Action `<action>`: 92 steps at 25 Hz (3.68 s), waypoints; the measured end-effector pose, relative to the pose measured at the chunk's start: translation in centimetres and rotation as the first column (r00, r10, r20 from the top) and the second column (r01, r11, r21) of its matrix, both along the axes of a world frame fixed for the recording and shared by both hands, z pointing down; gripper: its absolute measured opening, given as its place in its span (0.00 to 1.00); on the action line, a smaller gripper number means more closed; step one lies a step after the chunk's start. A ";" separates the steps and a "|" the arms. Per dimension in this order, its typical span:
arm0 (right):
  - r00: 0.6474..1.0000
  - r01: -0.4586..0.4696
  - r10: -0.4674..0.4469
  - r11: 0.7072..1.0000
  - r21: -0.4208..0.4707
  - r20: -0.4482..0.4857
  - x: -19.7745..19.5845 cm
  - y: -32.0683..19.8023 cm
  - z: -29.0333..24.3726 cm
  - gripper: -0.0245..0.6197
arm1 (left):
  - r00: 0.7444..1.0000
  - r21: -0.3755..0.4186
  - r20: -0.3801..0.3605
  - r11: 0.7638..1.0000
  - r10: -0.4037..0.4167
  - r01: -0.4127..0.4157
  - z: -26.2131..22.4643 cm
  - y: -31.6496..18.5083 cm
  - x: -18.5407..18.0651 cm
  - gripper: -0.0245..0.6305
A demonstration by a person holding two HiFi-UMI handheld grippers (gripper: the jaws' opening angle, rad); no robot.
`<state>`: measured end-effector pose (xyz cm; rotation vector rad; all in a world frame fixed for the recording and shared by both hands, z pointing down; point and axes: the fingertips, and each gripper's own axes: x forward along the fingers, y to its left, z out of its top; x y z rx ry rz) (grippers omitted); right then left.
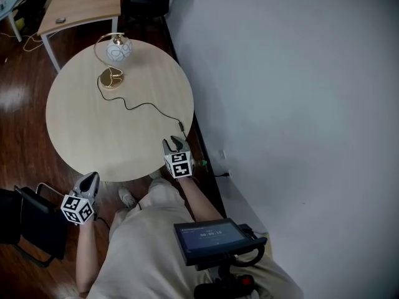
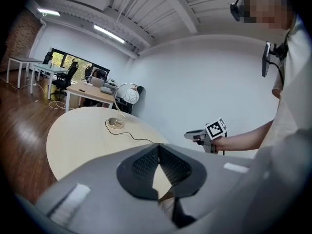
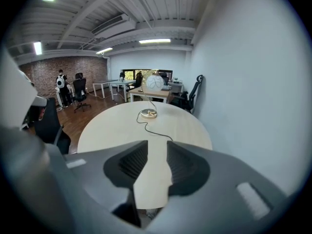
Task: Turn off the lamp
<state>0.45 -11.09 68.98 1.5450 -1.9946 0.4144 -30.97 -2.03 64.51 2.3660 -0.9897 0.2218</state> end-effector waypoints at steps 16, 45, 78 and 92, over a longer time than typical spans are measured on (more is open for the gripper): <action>0.976 0.114 -0.139 0.981 0.155 0.167 1.4 5.0 -8.1 0.22 | 0.998 -0.027 0.058 1.000 -0.001 0.002 -0.5 3.8 6.2 0.02; 0.919 0.253 -0.288 0.955 0.156 0.271 12.6 20.3 -11.3 0.21 | 0.989 -0.015 0.147 1.000 0.006 -0.003 -2.0 18.8 21.1 0.02; 0.951 0.212 -0.198 0.977 -0.032 0.238 3.9 22.3 -4.4 0.16 | 0.997 -0.051 0.068 0.998 0.042 -0.038 -0.5 15.3 11.4 0.02; 0.953 0.202 -0.184 0.978 -0.051 0.243 1.6 21.6 -3.3 0.15 | 0.995 -0.074 0.059 0.994 0.083 -0.079 1.5 14.7 10.1 0.02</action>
